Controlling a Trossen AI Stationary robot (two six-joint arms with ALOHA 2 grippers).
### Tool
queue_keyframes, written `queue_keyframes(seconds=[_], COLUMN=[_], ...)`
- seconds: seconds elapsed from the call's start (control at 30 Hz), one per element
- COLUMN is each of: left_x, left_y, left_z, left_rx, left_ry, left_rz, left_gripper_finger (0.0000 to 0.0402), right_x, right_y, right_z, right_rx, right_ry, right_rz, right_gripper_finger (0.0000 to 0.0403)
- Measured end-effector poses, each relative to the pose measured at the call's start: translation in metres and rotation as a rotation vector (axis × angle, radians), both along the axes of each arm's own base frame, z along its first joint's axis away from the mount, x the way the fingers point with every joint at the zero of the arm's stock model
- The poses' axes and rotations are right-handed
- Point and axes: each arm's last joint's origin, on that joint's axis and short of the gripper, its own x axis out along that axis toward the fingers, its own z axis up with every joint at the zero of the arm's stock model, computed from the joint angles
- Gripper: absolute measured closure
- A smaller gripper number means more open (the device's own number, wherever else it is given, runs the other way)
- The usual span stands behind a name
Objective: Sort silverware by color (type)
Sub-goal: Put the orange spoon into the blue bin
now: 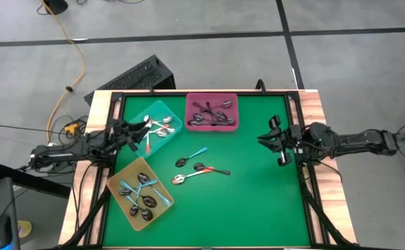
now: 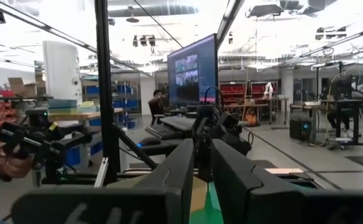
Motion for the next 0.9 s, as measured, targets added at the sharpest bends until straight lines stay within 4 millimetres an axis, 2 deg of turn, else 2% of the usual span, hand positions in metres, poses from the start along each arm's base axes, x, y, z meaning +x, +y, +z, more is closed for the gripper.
queue_keyframes(seconds=[0.23, 0.43, 0.63, 0.9], left_x=[0.001, 0.001, 0.002, 0.002], left_y=[-0.001, -0.005, -0.007, -0.008], left_z=[0.001, 0.013, 0.014, 0.014], left_rx=[0.014, 0.071, 0.059, 0.032], left_ry=[-0.075, -0.186, -0.208, -0.221], left_rz=[-0.028, -0.165, -0.251, -0.291], left_gripper_finger=[0.0183, 0.0183, 0.0183, 0.0183], right_x=[0.006, 0.013, 0.027, 0.043], right_y=[0.000, -0.001, -0.002, -0.004], right_z=[-0.002, -0.005, -0.014, -0.011], right_rx=[0.022, 0.109, 0.179, 0.211], right_ry=[0.010, 0.027, 0.087, 0.064], right_rz=[0.007, 0.005, 0.022, -0.029], right_gripper_finger=[0.0319, 0.0319, 0.0319, 0.0319])
